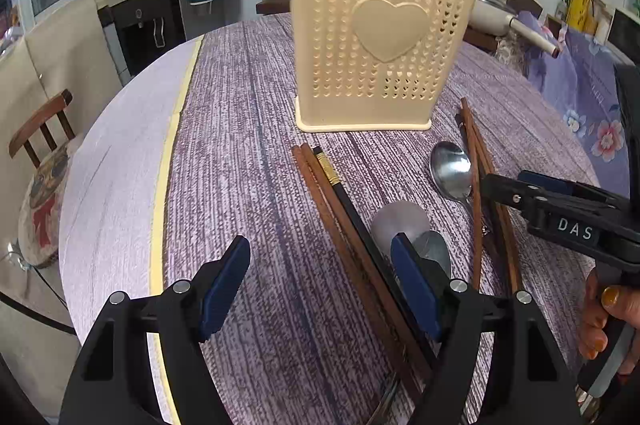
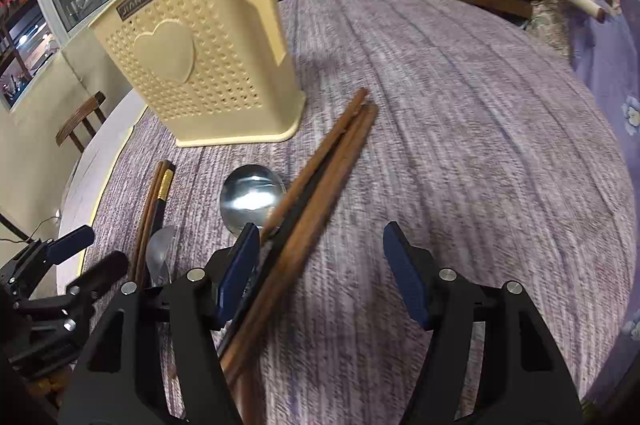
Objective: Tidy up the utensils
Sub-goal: 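Move both grippers down toward the chopsticks lying beside the cream holder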
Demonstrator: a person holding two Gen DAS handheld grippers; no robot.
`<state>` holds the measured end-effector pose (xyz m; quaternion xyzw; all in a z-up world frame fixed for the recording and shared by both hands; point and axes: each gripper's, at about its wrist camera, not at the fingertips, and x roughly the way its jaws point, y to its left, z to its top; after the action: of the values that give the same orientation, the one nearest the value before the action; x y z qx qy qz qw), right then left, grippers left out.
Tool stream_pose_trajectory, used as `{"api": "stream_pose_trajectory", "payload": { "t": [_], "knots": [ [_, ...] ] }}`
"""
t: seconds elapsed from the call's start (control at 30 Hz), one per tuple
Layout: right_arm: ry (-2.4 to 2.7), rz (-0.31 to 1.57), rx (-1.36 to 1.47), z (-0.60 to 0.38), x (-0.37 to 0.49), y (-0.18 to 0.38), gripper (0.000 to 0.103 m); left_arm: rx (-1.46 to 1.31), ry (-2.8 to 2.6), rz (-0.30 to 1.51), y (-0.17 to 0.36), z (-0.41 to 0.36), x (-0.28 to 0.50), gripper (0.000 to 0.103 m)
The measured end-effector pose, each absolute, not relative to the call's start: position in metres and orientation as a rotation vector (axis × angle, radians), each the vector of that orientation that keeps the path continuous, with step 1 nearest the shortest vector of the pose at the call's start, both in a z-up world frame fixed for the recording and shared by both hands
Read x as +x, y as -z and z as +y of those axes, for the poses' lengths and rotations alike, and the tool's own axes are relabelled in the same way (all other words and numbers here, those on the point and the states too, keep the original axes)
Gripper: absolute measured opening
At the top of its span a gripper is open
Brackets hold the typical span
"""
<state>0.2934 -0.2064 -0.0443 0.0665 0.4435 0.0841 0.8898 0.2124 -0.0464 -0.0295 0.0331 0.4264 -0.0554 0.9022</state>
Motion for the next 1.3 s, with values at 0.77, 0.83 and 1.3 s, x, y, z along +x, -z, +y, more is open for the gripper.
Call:
{"api": "stream_pose_trajectory", "payload": {
  "t": [0.77, 0.83, 1.3],
  "knots": [
    [-0.110, 0.944, 0.067, -0.261, 0.287, 0.027, 0.060, 0.062, 0.039, 0.892, 0.022, -0.007, 0.225, 0.072],
    [-0.114, 0.938, 0.050, -0.256, 0.286, 0.026, 0.060, 0.078, 0.058, 0.893, 0.025, -0.017, 0.223, 0.072],
    [-0.068, 0.947, 0.013, -0.263, 0.279, 0.034, 0.060, 0.124, 0.006, 0.935, 0.042, -0.007, 0.218, 0.072]
  ]
}}
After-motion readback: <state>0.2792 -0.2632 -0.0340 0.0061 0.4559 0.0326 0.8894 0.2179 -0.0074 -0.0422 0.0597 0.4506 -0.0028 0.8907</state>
